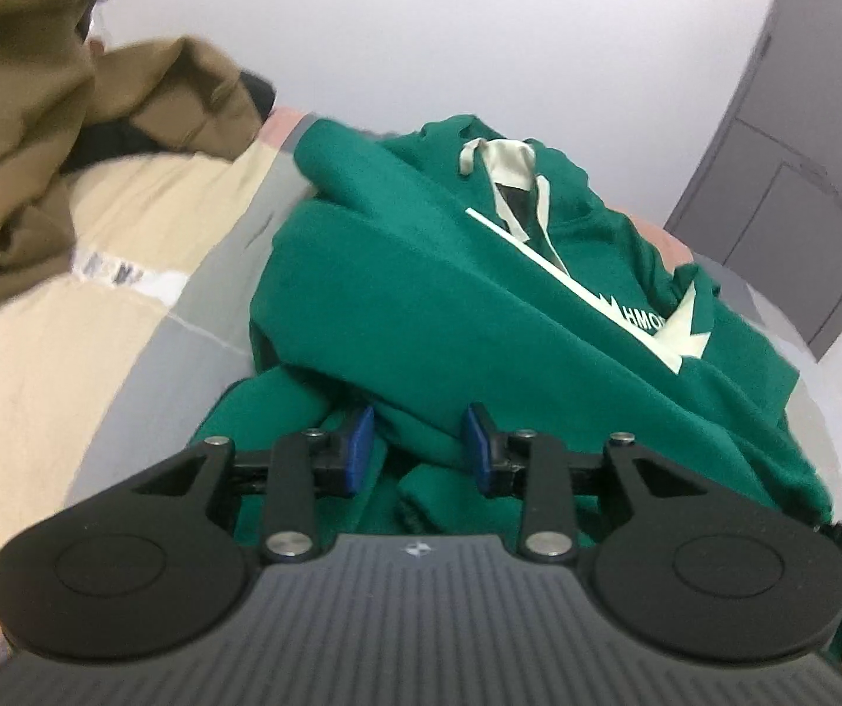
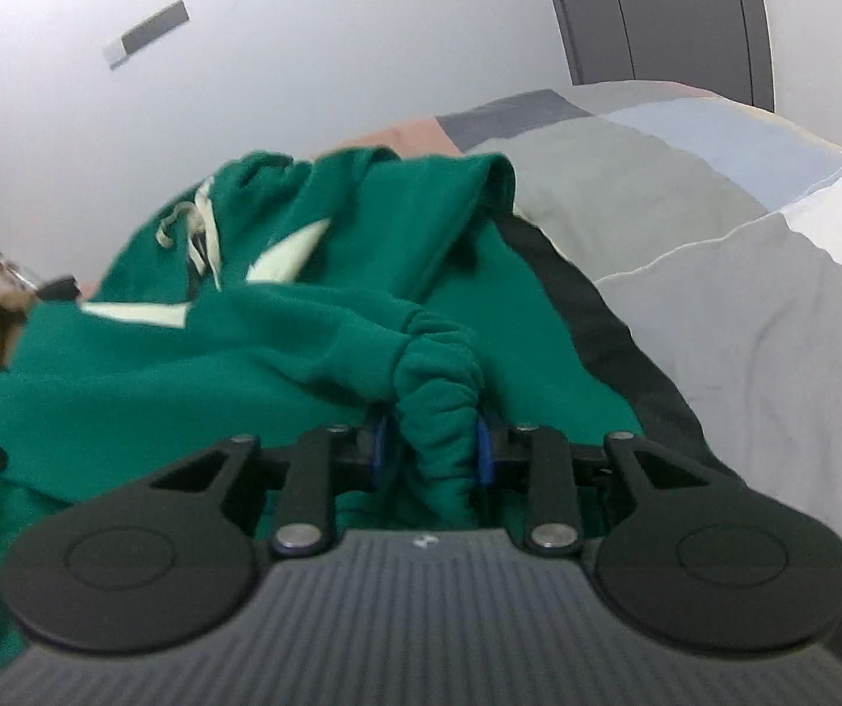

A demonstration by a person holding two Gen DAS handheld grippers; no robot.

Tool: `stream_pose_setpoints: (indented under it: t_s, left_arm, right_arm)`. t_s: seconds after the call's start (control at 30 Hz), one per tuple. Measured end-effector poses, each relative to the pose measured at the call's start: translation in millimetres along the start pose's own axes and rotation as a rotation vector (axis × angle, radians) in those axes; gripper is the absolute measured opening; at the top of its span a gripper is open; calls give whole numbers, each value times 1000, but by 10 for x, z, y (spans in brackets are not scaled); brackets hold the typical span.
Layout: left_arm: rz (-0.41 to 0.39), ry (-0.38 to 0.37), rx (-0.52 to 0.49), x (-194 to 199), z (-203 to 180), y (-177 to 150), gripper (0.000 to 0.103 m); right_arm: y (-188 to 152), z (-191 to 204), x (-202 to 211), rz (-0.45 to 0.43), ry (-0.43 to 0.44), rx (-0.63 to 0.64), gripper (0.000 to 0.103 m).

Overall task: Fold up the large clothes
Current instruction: 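Grasp the hoodie side edge with the left gripper while the right gripper holds the cuff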

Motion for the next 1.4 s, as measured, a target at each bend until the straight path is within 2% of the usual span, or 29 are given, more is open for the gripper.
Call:
stream_pose_setpoints:
  t_s: [0.17,0.2,0.27,0.47,0.57,0.63,0.67,0.7,0.77,0.9,1.03,1.17,1.33,1.37,1.4]
  left_arm:
    - [-24,-91,177,-69,159,10,58]
    - [-48,-142,245,-75,201,28,64]
    - [-74,-224,366,-98,279,39,71]
    - [-94,-312,566,-302,400,28,71]
    - [-67,-287,510,-409,345,45,68]
    - [-38,-257,484,-468,332,34,50]
    - [-14,-230,454,-495,324,28,31]
    - [-13,-219,436,-498,324,26,18]
    - [-42,-220,425,-455,334,61,11]
    - [-85,-126,342,-305,417,202,9]
    - [-57,-28,301,-296,575,224,9]
    - [2,32,204,-381,552,103,9]
    - [9,95,80,-427,397,81,11]
    - [12,104,65,-406,374,85,12]
    - [17,106,59,-372,353,88,22]
  right_arm:
    - [7,2,2,-2,-2,1,33]
    - [13,-14,2,0,0,-6,33]
    - [-7,5,29,0,2,-12,33]
    - [-34,73,49,-14,3,14,34]
    - [-44,111,42,-18,18,23,34]
    - [-43,137,51,-21,34,24,34]
    - [-41,151,59,-23,45,23,34]
    - [-39,168,67,-25,55,24,34]
    - [-34,208,87,-31,76,28,34]
    - [-19,337,179,-57,155,40,33]
    - [-67,519,239,-52,238,70,34]
    - [-229,560,89,1,203,125,34]
    - [-347,482,-120,58,153,123,40]
    - [-346,478,-122,58,156,116,40]
    - [-340,474,-120,58,160,109,40]
Point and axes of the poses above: each gripper's, at about its wrist camera, not at the fingertips, and x roughly against the way its jaws point, z to its left, y to its top, the point moved 8 cm from there along -x, roughly the way its jaws point, and after that the axes turned 13 degrees about -x, right-handed, at the moved point
